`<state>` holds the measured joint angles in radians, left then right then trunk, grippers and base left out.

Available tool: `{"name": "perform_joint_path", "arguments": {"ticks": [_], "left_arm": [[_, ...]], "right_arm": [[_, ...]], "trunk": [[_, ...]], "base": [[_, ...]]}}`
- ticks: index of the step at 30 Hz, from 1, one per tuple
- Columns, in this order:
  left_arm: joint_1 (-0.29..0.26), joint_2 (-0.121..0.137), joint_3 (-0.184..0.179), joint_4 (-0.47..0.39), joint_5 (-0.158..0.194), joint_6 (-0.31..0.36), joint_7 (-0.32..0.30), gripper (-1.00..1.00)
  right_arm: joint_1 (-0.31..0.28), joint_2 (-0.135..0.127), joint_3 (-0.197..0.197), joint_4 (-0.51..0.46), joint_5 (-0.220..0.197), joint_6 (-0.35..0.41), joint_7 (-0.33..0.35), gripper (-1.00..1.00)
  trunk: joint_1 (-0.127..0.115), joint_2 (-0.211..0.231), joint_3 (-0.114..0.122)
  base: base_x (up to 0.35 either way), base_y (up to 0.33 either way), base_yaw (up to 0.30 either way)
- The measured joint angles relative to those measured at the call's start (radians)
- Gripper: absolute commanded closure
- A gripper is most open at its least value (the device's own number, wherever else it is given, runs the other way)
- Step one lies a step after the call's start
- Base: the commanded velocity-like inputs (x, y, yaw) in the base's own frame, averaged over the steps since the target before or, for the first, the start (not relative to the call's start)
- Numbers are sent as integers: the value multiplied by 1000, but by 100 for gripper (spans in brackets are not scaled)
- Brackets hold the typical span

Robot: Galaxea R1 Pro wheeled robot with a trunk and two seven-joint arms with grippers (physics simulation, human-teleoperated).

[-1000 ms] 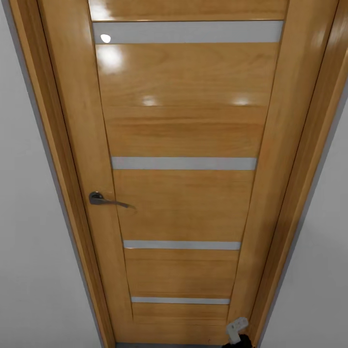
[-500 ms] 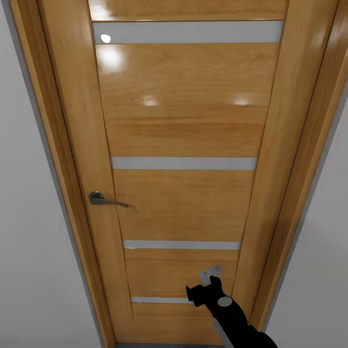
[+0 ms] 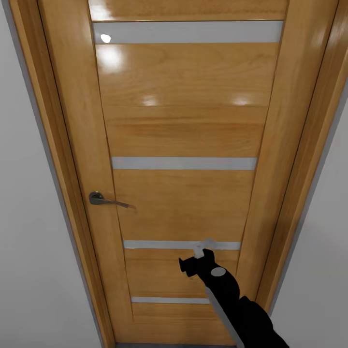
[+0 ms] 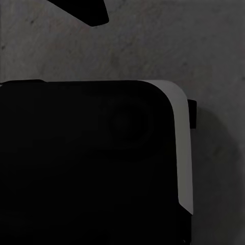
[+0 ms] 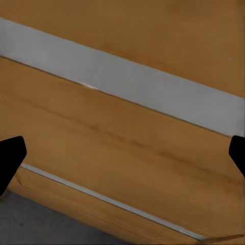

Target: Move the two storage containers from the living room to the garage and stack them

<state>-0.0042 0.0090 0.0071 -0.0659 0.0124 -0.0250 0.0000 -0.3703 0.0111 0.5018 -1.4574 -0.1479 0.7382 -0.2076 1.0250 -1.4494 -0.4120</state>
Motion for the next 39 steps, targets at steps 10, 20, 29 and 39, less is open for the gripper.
{"name": "perform_joint_path", "arguments": {"ticks": [10, 20, 29, 39], "left_arm": [[0, 0, 0, 0, 0, 0, 0, -100], [0, -1, 0, 0, 0, 0, 0, -100], [0, -1, 0, 0, 0, 0, 0, -100], [0, -1, 0, 0, 0, 0, -1, -100]], "right_arm": [[-118, 29, -1, 51, 24, 32, -12, -100], [-257, 65, -2, 276, 22, 13, -15, -100], [-342, 96, -2, 435, 25, -45, -16, -100], [-365, 110, -1, 483, 29, -67, -16, -100]], "trunk": [[0, 0, 0], [0, 0, 0], [0, 0, 0], [0, 0, 0]], "base": [[0, 0, 0], [0, 0, 0], [0, 0, 0], [0, 0, 0]]}}
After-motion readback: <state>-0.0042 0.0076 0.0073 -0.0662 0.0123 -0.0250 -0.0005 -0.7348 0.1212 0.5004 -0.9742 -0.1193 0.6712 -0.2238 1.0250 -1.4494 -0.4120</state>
